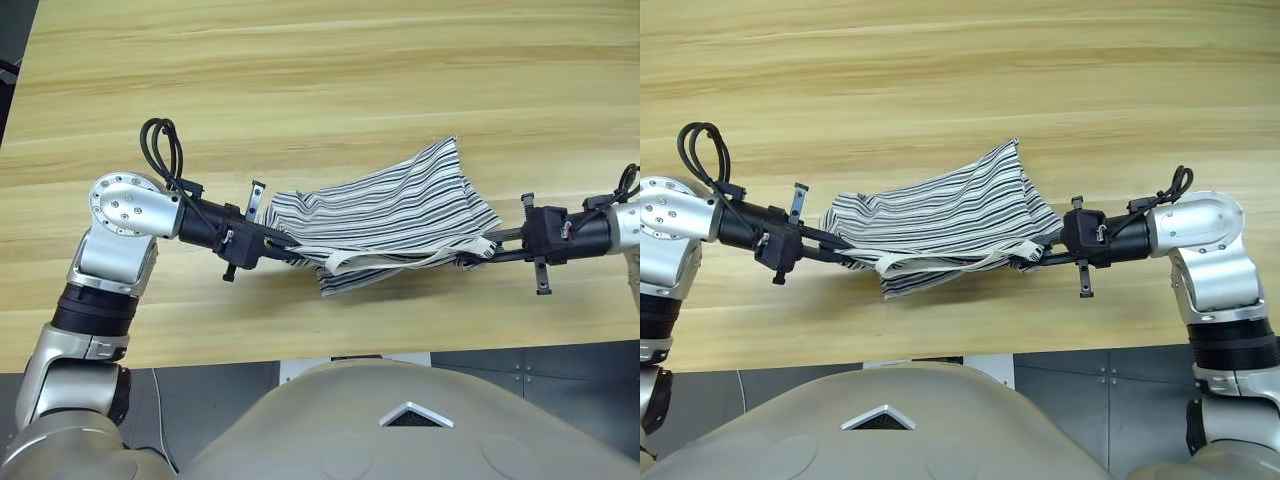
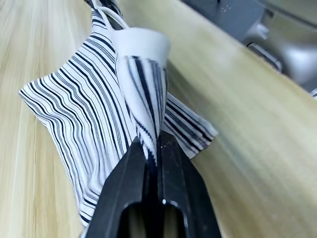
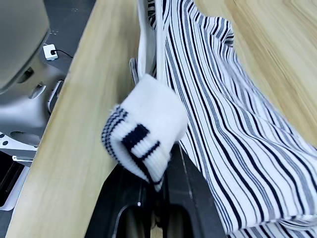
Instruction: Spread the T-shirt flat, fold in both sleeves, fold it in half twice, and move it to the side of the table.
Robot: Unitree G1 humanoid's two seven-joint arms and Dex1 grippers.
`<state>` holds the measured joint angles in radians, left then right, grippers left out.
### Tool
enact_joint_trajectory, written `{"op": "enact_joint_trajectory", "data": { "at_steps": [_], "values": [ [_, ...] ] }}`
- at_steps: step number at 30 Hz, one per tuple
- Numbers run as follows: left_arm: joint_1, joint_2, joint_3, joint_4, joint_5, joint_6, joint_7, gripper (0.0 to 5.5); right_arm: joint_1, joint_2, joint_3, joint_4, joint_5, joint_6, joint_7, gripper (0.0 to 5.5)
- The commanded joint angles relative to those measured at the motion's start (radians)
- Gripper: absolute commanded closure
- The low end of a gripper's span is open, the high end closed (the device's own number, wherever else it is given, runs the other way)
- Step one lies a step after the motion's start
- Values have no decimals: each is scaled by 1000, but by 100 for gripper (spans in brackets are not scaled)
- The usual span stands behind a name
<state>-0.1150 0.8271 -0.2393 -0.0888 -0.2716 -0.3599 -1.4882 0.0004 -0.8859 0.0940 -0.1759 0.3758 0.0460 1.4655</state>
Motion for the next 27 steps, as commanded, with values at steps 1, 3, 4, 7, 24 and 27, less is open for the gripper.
{"op": "enact_joint_trajectory", "data": {
  "at_steps": [1, 3, 4, 7, 24, 27],
  "values": [
    [39, 53, 15, -61, -32, 4, -25, 538, 34, -39, -14, -78, 30, 37, 7, 540],
    [31, 50, 19, -62, -29, 4, -7, 538, 16, -30, -11, -71, 15, 42, -19, 540],
    [8, 37, 23, -40, -5, 0, 21, 538, 0, -22, -9, -53, 1, 36, -33, 540],
    [-132, -54, 23, 126, 180, -8, 215, 538, -128, 53, 7, 62, -85, 14, -157, 540],
    [-586, -252, -110, 936, 743, -125, 928, 538, -893, 441, 422, 1145, -970, -542, -1067, 540],
    [-650, -322, -164, 1110, 824, -100, 1075, 538, -964, 534, 526, 1322, -1105, -545, -1259, 540]
  ]
}}
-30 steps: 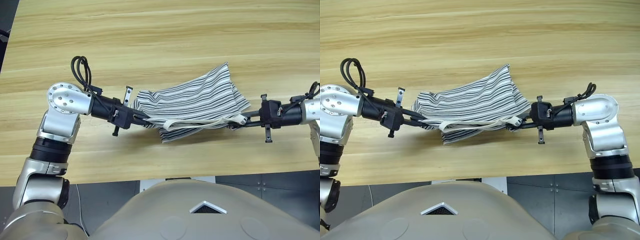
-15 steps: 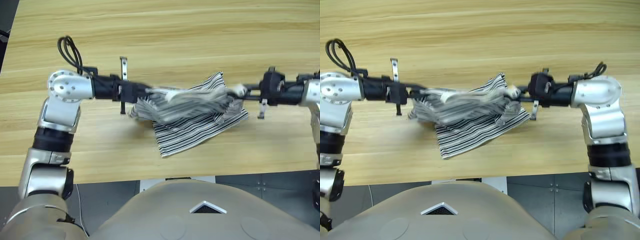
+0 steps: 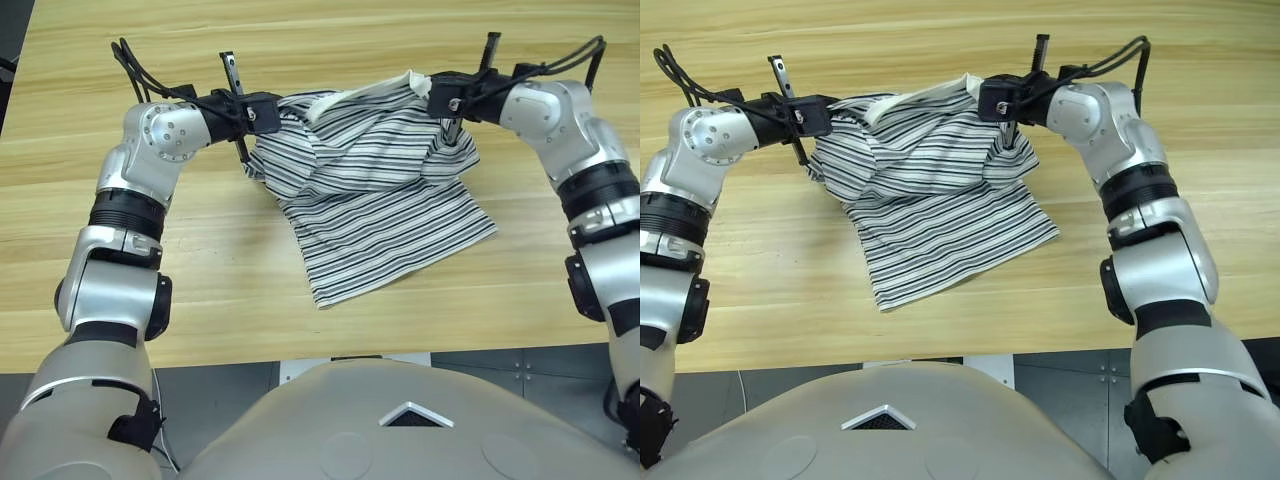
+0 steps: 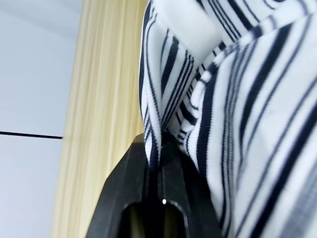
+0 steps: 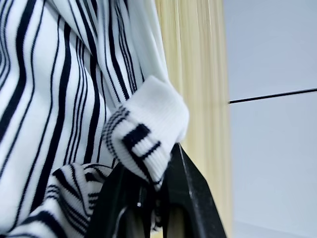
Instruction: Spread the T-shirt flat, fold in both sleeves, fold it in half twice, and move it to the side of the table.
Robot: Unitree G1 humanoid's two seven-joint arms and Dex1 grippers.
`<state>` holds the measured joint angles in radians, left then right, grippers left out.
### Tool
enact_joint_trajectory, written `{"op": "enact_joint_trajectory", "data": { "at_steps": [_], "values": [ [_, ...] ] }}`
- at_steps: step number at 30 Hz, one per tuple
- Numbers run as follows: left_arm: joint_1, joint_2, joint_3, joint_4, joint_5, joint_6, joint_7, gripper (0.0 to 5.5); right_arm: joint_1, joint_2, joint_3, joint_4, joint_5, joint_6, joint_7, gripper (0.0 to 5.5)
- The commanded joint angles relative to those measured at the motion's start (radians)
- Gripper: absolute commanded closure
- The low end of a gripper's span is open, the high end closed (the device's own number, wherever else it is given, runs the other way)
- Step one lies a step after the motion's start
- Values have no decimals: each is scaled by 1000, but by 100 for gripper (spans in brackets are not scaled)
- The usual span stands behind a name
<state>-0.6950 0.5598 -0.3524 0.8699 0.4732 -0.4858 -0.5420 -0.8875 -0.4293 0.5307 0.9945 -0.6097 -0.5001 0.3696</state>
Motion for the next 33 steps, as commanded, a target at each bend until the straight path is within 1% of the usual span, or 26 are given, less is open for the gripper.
{"op": "enact_joint_trajectory", "data": {
  "at_steps": [1, 2, 3, 4, 5, 6, 9, 12, 14, 15, 16, 17, 22, 23, 25, 28, 30, 33],
  "values": [
    [-86, -76, -65, 199, 96, 29, 166, 538, -87, 103, 116, 195, -152, 7, -217, 540],
    [-99, -97, -82, 249, 117, 37, 207, 538, -95, 130, 151, 232, -194, 20, -277, 540],
    [-107, -116, -97, 293, 135, 39, 246, 518, -100, 156, 180, 262, -228, 35, -333, 540],
    [-113, -131, -102, 328, 139, 42, 267, 503, -104, 174, 203, 287, -256, 48, -380, 508],
    [-116, -142, -106, 354, 144, 42, 287, 493, -108, 188, 218, 305, -276, 58, -429, 500],
    [-119, -151, -97, 371, 134, 45, 310, 469, -112, 194, 229, 315, -292, 69, -478, 474],
    [-138, -152, -58, 396, 98, 63, 362, 430, -129, 191, 235, 334, -309, 99, -582, 430],
    [-161, -145, -10, 412, 61, 108, 425, 395, -138, 183, 219, 346, -295, 131, -622, 391],
    [-178, -140, 27, 420, 32, 149, 468, 363, -141, 181, 196, 352, -272, 146, -630, 355],
    [-187, -137, 39, 422, 23, 164, 488, 342, -143, 180, 198, 355, -276, 158, -635, 333],
    [-193, -135, 50, 424, 15, 177, 501, 335, -146, 180, 206, 357, -288, 172, -642, 323],
    [-196, -134, 55, 425, 13, 184, 511, 311, -148, 180, 210, 359, -296, 180, -646, 297],
    [-193, -137, 33, 429, 38, 198, 539, 237, -148, 176, 217, 367, -306, 212, -661, 214],
    [-189, -141, 27, 428, 40, 189, 529, 236, -143, 175, 205, 366, -291, 195, -648, 192],
    [-188, -151, 22, 425, 40, 181, 523, 236, -123, 176, 142, 358, -217, 125, -604, 145],
    [-207, -149, 84, 401, -23, 137, 550, 236, -67, 169, -45, 309, 17, -93, -433, 100],
    [-225, -141, 130, 383, -62, 111, 603, 236, -25, 162, -131, 272, 145, -190, -288, 76],
    [-248, -129, 154, 396, -73, 155, 662, 236, 31, 156, -191, 216, 250, -260, -127, 69]
  ]
}}
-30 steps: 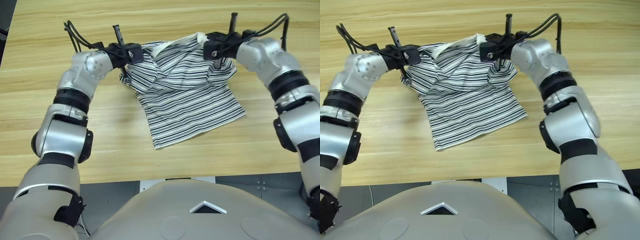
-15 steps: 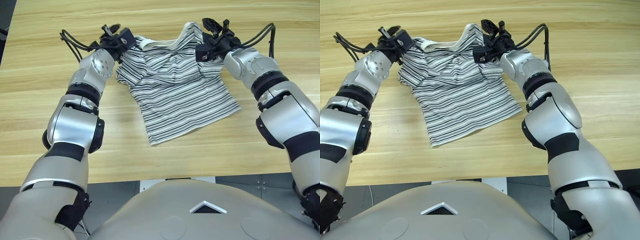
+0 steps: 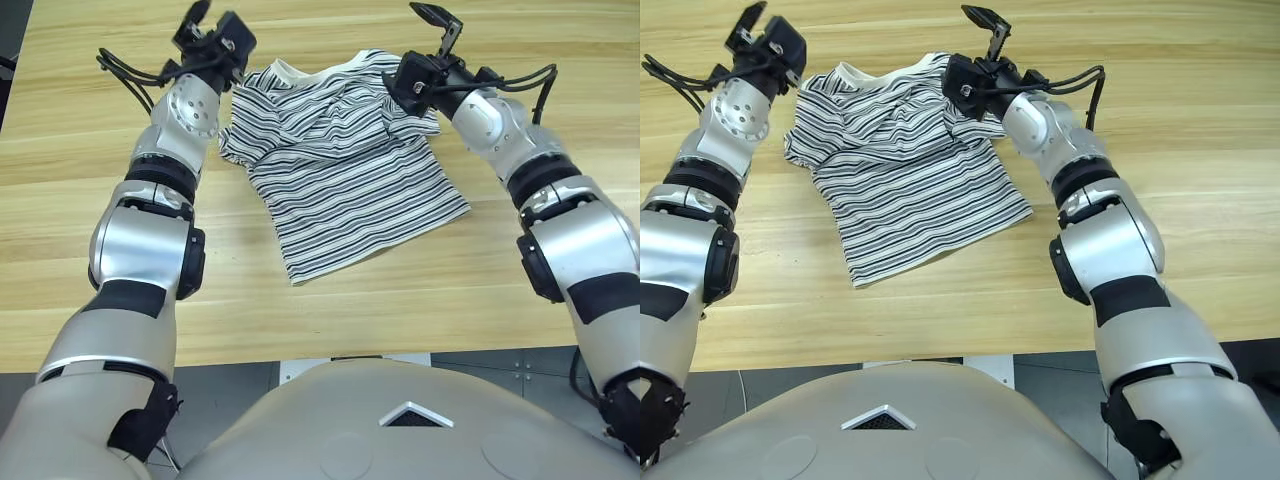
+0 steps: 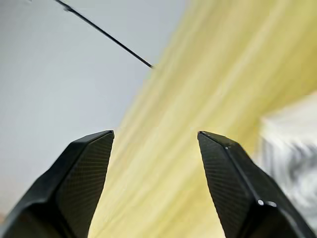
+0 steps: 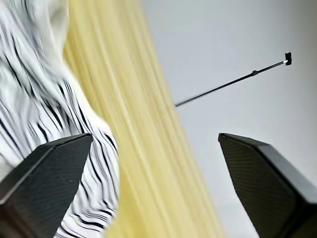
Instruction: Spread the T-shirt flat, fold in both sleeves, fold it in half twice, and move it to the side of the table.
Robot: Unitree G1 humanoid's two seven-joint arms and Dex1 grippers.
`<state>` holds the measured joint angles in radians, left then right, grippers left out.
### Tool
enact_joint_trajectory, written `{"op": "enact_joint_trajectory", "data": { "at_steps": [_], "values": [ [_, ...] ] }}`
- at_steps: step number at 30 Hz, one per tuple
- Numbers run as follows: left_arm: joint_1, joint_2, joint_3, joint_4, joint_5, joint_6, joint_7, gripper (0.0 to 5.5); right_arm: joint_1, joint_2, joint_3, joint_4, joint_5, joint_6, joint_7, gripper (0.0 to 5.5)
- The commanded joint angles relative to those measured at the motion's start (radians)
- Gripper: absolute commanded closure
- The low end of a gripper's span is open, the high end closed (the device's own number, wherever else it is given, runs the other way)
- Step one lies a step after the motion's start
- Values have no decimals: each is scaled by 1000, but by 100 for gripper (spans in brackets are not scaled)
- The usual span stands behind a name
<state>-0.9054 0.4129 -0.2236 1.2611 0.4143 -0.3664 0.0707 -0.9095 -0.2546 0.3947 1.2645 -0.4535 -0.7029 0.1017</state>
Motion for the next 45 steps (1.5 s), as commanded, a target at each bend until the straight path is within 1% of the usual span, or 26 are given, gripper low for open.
{"op": "enact_joint_trajectory", "data": {
  "at_steps": [1, 3, 4, 5, 6, 7, 9, 13, 17, 20, 24, 26, 28, 31, 33, 37, 42, 45],
  "values": [
    [-38, 21, 28, 10, -13, 48, 60, 236, 67, -19, -71, -77, 122, -72, 182, 69],
    [-20, 14, 4, -7, -1, -1, -7, 236, 113, -13, -117, -144, 232, -70, 338, 69],
    [9, 6, -13, -44, -9, -78, -88, 236, 148, -14, -135, -188, 297, -51, 438, 69],
    [44, 0, -26, -90, -32, -166, -187, 236, 180, -21, -147, -229, 346, -33, 521, 69],
    [124, 10, -60, -208, -107, -288, -351, 236, 219, -40, -156, -274, 393, -6, 604, 69],
    [197, 22, -83, -320, -180, -361, -484, 236, 250, -58, -163, -311, 424, 15, 663, 69],
    [313, 49, -113, -513, -274, -397, -635, 236, 299, -98, -169, -359, 439, 51, 724, 69],
    [430, 68, -159, -663, -256, -381, -725, 236, 325, -132, -150, -353, 366, 77, 695, 69],
    [483, 55, -179, -701, -227, -359, -746, 236, 326, -138, -112, -311, 267, 67, 612, 69],
    [488, 58, -218, -652, -105, -363, -696, 236, 319, -150, -86, -271, 197, 64, 553, 69],
    [486, 103, -380, -523, 234, -390, -538, 236, 338, -181, -53, -253, 133, 55, 537, 69],
    [489, 149, -501, -521, 435, -389, -458, 236, 372, -202, -43, -291, 138, 45, 579, 69],
    [524, 207, -567, -574, 514, -416, -489, 236, 437, -237, -43, -377, 188, 46, 672, 69],
    [566, 277, -579, -702, 485, -450, -551, 236, 596, -306, -46, -637, 358, 137, 876, 69],
    [553, 297, -576, -745, 443, -456, -581, 236, 678, -336, -44, -807, 451, 233, 951, 69],
    [532, 319, -574, -759, 386, -464, -633, 236, 748, -349, -57, -966, 491, 352, 969, 69],
    [487, 342, -561, -728, 315, -499, -686, 236, 790, -347, -69, -1037, 487, 417, 955, 69],
    [472, 357, -548, -733, 248, -513, -745, 236, 790, -346, -71, -1032, 464, 426, 937, 69]
  ]
}}
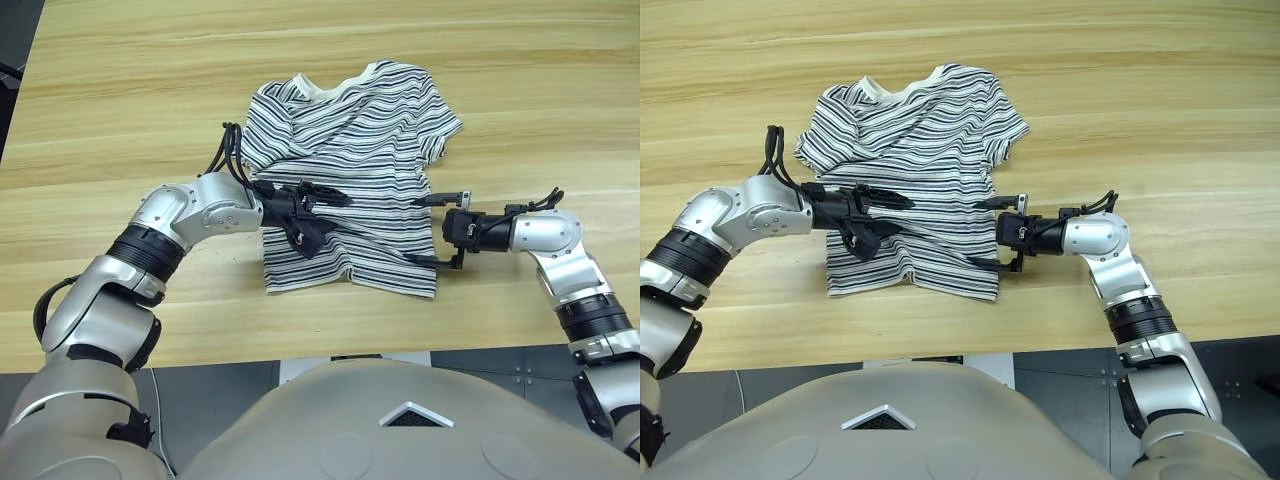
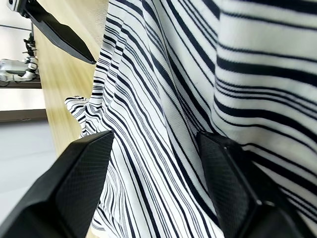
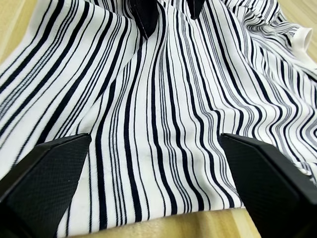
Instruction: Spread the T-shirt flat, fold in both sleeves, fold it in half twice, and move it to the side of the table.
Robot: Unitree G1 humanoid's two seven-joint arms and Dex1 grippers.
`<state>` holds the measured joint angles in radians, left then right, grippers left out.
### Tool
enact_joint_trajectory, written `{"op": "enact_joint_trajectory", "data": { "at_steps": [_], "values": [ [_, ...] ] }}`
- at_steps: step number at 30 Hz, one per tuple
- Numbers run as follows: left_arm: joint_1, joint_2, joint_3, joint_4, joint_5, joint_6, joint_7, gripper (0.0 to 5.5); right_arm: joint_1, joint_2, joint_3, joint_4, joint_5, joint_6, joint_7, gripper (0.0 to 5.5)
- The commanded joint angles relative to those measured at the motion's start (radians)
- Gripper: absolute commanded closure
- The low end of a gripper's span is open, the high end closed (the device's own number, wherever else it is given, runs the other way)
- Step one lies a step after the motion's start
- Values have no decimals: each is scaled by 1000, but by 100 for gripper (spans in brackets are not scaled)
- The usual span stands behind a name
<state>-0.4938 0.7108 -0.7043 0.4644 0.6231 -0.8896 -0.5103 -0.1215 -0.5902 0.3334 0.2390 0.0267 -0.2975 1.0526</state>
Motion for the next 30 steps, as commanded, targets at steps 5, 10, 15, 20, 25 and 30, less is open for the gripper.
{"op": "enact_joint_trajectory", "data": {
  "at_steps": [5, 10, 15, 20, 25, 30],
  "values": [
    [48, 122, -46, -48, -48, 14, -293, 236, -5, -19, -15, 17, -32, 18, -26, 69],
    [39, 106, -42, -7, -43, -4, -295, 236, -1, -27, -11, 15, -24, 13, -3, 69],
    [24, 86, -36, 29, -63, -46, -281, 236, 31, -58, -1, -27, 6, 24, 55, 69],
    [-27, 69, 10, -21, -159, -23, -315, 236, 72, -122, -10, -103, 42, 50, 127, 69],
    [-61, 66, 89, -81, -261, 37, -355, 236, 64, -134, -23, -133, 36, 66, 113, 69],
    [48, 96, 94, -270, -393, 139, -468, 236, 53, -161, -49, -116, 13, 65, 87, 69]
  ]
}}
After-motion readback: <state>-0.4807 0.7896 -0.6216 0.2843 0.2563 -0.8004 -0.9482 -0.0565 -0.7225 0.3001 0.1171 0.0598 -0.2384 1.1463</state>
